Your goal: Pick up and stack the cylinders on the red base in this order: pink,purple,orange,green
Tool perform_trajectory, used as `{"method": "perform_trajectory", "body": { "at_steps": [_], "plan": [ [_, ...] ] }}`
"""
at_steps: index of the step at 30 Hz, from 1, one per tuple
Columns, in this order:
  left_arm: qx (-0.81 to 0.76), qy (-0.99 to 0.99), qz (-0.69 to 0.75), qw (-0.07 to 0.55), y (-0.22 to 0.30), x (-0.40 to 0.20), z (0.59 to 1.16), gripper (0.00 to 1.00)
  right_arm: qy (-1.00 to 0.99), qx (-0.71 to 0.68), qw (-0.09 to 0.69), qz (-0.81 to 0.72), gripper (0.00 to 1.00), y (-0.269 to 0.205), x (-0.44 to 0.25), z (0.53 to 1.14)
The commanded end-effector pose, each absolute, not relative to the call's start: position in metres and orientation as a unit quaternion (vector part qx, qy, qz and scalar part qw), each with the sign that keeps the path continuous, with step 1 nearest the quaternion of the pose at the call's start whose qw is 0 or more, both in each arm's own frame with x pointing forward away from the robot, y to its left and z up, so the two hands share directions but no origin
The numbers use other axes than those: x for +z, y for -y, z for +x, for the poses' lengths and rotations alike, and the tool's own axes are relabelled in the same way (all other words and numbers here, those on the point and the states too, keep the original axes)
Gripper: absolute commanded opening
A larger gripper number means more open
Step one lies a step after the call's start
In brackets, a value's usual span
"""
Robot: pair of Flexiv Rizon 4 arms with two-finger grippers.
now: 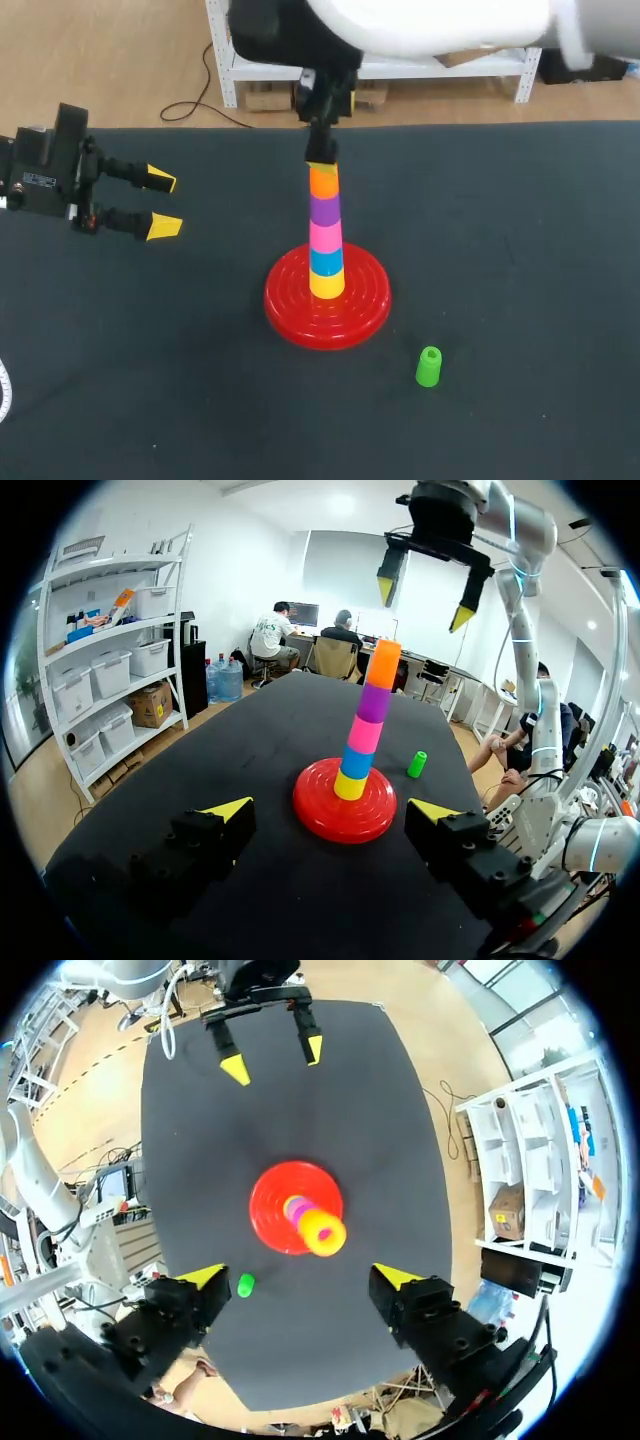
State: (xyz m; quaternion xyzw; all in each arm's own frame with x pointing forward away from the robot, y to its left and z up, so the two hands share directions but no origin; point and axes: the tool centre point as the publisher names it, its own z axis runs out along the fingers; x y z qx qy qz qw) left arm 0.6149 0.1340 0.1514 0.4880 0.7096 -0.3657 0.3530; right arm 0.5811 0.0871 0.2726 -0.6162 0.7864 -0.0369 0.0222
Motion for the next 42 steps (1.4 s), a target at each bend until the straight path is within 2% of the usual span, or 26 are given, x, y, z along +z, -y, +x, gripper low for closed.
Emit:
{"method": "perform_trajectory", "body": {
  "at_steps": [1,18,42],
  "plan": [
    [-0.366,-0.709,0.488,0.355,-0.135,0.150,0.614,1.00,-0.791,-0.037,0.031,-0.610,1.00,-0.069,0.261,0.561],
    [-0.366,-0.709,0.488,0.355,-0.135,0.150,0.614,1.00,-0.802,-0.038,-0.047,-0.594,1.00,-0.017,0.192,0.514],
    [-0.366,-0.709,0.488,0.355,-0.135,0.150,0.614,1.00,-0.798,-0.038,-0.039,-0.600,1.00,-0.015,0.192,0.508]
  ]
}}
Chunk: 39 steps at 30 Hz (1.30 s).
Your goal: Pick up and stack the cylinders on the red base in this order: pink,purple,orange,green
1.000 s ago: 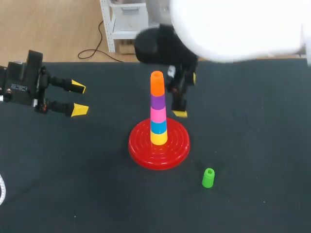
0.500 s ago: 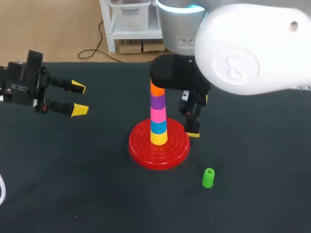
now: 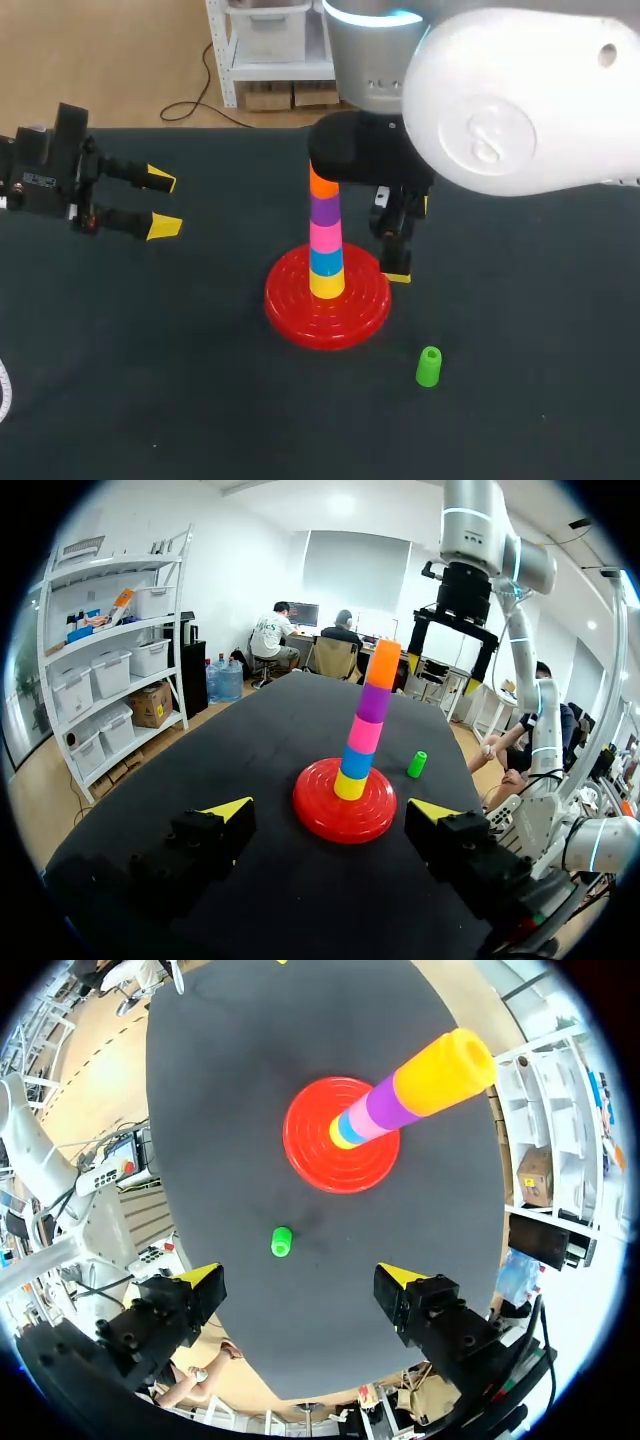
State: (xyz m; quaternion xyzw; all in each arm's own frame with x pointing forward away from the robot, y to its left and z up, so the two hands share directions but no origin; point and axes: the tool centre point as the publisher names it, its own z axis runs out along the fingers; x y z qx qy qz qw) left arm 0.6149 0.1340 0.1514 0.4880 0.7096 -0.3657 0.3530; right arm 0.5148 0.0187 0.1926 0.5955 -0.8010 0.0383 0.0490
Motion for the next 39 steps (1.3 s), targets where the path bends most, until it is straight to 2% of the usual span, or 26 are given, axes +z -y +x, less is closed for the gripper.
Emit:
{"method": "perform_trajectory", "body": {
  "at_steps": [1,10,21,39],
  "plan": [
    [-0.366,-0.709,0.488,0.355,-0.135,0.150,0.614,1.00,0.795,0.041,0.033,0.604,1.00,-0.013,0.193,0.505],
    [-0.366,-0.709,0.488,0.355,-0.135,0.150,0.614,1.00,0.783,0.070,0.000,0.618,1.00,0.009,0.178,0.476],
    [-0.366,-0.709,0.488,0.355,-0.135,0.150,0.614,1.00,0.804,0.059,0.014,0.591,1.00,0.036,0.144,0.461],
    [-0.366,-0.709,0.488,0.355,-0.135,0.150,0.614,1.00,0.812,0.049,0.039,0.581,1.00,0.043,0.088,0.467]
  ]
}}
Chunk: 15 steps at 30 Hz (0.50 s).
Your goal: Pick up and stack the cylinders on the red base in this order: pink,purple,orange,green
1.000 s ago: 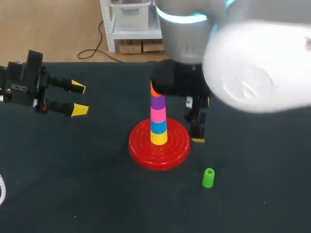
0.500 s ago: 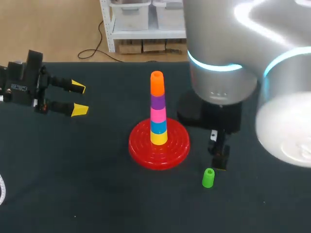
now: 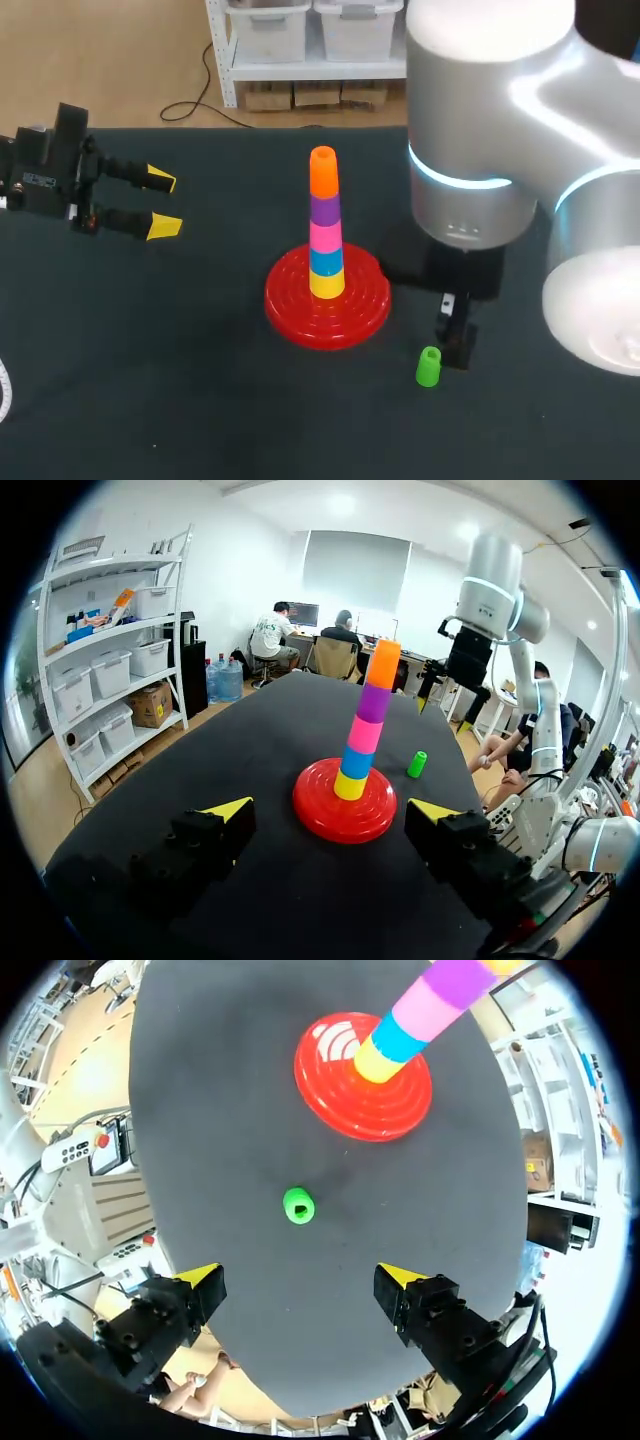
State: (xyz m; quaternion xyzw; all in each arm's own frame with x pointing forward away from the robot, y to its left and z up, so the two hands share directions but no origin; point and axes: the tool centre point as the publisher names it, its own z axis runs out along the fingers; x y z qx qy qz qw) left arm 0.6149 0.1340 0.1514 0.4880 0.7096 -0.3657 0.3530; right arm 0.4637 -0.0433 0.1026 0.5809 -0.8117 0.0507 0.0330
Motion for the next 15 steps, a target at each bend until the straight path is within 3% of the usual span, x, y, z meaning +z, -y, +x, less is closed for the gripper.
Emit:
{"method": "perform_trajectory", "body": {
  "at_steps": [1,15],
  "plan": [
    [-0.366,-0.709,0.488,0.355,-0.135,0.150,0.614,1.00,0.812,0.047,0.042,0.581,1.00,0.044,0.084,0.466],
    [-0.366,-0.709,0.488,0.355,-0.135,0.150,0.614,1.00,0.811,0.038,0.058,0.581,1.00,0.038,0.059,0.467]
  ]
}}
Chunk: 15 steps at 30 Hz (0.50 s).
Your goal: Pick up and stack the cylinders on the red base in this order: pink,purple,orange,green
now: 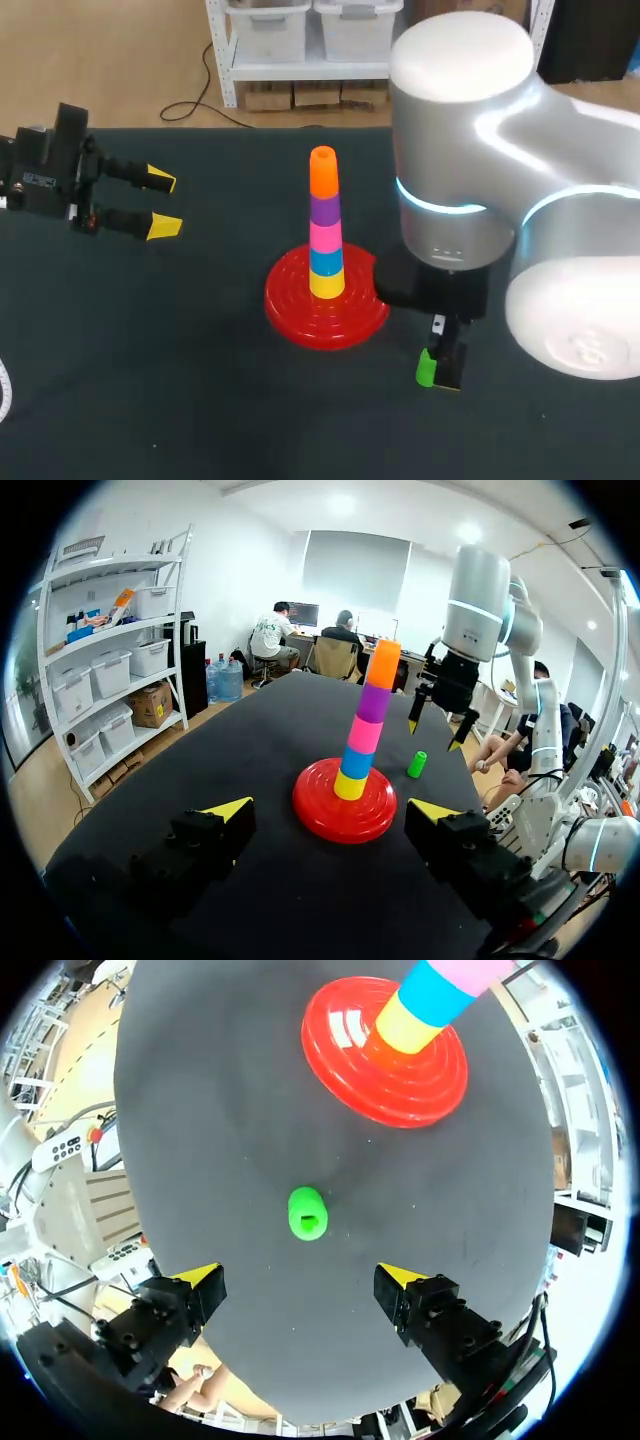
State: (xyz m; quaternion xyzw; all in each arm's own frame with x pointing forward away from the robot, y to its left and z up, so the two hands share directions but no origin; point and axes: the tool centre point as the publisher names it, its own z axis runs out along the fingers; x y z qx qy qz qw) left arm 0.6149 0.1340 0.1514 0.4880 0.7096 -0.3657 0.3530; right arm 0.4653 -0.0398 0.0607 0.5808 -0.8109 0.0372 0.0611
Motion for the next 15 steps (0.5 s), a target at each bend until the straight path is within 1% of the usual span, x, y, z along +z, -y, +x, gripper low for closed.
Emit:
{"method": "perform_trajectory", "body": {
  "at_steps": [1,3,15],
  "plan": [
    [-0.366,-0.709,0.488,0.355,-0.1346,0.1505,0.6145,1.00,0.811,0.036,0.051,0.582,1.00,0.0373,0.0600,0.4682],
    [-0.366,-0.709,0.488,0.355,-0.1346,0.1505,0.6145,1.00,0.808,0.028,0.042,0.588,1.00,0.0366,0.0646,0.4686],
    [-0.366,-0.709,0.488,0.355,-0.1346,0.1505,0.6145,1.00,0.807,0.027,0.048,0.589,1.00,0.0360,0.0678,0.4688]
  ]
}}
